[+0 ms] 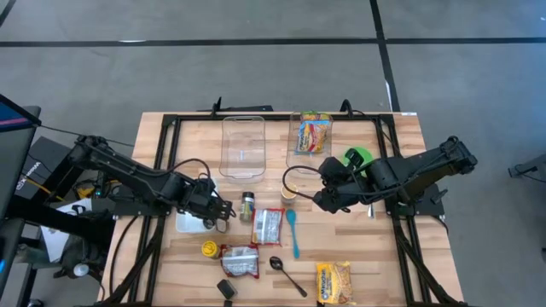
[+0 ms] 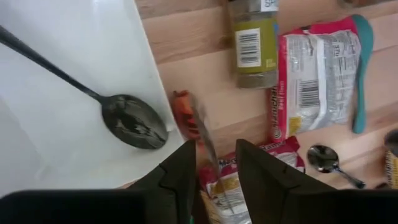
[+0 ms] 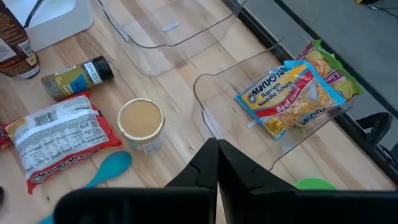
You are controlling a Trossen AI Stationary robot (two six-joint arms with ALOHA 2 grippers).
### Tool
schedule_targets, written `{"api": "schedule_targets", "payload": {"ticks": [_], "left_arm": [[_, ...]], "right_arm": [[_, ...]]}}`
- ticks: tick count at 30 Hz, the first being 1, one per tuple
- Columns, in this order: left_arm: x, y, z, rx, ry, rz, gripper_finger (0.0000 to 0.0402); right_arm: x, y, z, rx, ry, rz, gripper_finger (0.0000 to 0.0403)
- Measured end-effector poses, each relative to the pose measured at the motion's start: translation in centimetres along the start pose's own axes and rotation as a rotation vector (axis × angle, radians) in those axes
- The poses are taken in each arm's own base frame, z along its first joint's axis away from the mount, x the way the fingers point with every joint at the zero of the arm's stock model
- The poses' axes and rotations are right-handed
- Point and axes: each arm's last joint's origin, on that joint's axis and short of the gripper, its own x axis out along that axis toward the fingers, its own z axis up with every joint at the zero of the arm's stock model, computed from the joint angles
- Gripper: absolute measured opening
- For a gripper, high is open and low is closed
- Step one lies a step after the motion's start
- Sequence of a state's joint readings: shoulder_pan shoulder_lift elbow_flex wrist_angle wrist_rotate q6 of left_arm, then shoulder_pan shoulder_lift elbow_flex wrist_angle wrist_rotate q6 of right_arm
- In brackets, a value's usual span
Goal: Pick & Place Food Item
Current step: Put the orange seasoning pack into the left transparent bin
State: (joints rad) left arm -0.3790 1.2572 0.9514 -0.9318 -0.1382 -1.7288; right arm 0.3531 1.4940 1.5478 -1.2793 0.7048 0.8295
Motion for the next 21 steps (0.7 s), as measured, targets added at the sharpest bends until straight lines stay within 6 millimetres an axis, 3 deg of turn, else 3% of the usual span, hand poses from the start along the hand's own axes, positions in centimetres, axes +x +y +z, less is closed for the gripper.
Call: {"api": "schedule_targets", "payload": {"ticks": [21], "left_arm": [[0.93,0.52,-0.09,-0.002,0.011,0.012,0.0106]], "right_arm": [[-0.02,0.15,0.15,0.015,-0.013,0.014,0.0000]]}}
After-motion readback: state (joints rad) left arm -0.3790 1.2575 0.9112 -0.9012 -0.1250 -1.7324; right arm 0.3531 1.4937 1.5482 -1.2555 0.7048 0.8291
